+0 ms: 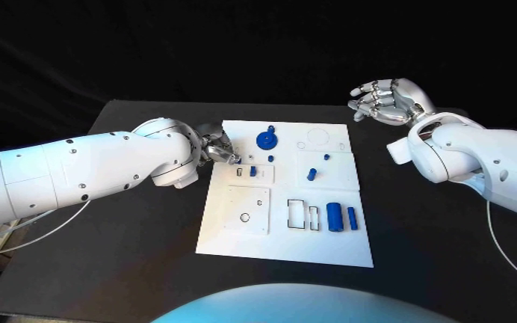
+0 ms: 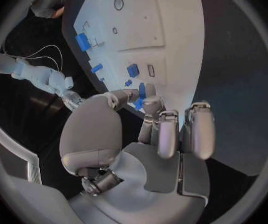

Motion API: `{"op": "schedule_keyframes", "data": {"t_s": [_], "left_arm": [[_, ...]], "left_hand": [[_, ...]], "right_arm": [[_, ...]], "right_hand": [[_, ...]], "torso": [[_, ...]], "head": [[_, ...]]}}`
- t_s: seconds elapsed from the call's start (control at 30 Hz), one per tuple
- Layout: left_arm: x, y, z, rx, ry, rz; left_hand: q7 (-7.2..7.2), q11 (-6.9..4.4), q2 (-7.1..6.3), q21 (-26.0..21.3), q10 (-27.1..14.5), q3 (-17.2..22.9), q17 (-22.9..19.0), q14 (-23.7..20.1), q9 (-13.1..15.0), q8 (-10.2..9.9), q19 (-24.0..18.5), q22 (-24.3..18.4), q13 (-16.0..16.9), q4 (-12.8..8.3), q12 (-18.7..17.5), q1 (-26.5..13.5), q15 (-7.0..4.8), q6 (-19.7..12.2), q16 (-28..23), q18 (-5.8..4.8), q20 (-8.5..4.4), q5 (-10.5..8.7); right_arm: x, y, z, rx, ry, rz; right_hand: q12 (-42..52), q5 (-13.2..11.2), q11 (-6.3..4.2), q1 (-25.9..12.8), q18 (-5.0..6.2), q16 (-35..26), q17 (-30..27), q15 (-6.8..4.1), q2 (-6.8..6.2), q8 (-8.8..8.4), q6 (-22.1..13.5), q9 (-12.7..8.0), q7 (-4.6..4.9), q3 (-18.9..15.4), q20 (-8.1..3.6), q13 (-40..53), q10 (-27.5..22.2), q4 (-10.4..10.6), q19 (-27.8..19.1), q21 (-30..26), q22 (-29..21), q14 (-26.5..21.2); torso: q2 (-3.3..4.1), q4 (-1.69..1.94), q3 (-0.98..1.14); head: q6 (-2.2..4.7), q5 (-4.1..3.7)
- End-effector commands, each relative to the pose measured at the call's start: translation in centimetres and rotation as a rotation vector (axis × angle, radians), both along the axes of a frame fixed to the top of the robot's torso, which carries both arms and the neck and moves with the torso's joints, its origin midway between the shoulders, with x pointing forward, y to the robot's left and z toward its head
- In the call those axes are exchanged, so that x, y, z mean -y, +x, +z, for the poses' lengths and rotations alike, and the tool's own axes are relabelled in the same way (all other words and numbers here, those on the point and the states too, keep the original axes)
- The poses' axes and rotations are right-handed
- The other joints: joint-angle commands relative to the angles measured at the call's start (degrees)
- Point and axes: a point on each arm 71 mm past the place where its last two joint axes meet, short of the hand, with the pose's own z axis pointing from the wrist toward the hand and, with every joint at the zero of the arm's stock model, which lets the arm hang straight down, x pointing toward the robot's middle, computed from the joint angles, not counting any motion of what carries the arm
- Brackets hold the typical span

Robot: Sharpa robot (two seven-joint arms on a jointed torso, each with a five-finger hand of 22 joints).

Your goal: Assemble the parts on the task board

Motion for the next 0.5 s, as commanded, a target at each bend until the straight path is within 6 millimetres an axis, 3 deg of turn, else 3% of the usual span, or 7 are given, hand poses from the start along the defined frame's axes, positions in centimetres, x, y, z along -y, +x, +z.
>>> {"op": "schedule_keyframes", "data": {"t_s": [0.03, 0.5], "left_arm": [[0.27, -0.2, -0.32, -0.004, 0.07, -0.034], [0.8, -0.22, -0.87, 0.0, 0.095, -0.046]], "left_hand": [[0.05, -1.84, 0.24, 0.3, 2.2, 13.5, 15.1, 5.9, -0.1, 0.3, 0.8, 5.6, 0.0, -13.3, 0.3, -0.4, -0.48, 0.3, 0.2, -0.66, -0.09, 0.24], [0.02, -1.87, 0.37, 0.5, 2.5, 13.6, 15.1, 5.9, -0.3, 0.8, 1.0, 5.9, 0.2, -13.5, 0.5, -0.9, -0.5, 0.4, 0.2, -0.73, -0.11, 1.11]], "right_arm": [[-0.22, -0.06, -0.02, -0.001, 0.001, 0.016], [-0.31, -0.1, 0.0, 0.0, 0.001, 0.018]], "right_hand": [[0.4, 0.2, -0.08, 0.1, 0.68, -0.3, 0.0, 0.19, 0.44, 0.25, -0.1, 0.0, 1.76, -0.3, 0.03, -0.1, -0.2, -0.1, 0.2, -0.3, 0.0, 0.3], [0.4, 0.2, -0.08, 0.1, 0.68, -0.3, 0.0, 0.19, 0.44, 0.25, -0.1, -0.1, 1.76, -0.3, 0.03, -0.1, -0.2, -0.1, 0.2, -0.3, -0.1, 0.3]], "torso": [[0.02, -0.01, 0.0], [0.03, -0.02, 0.01]], "head": [[-0.08, -0.01], [-0.23, -0.21]]}}
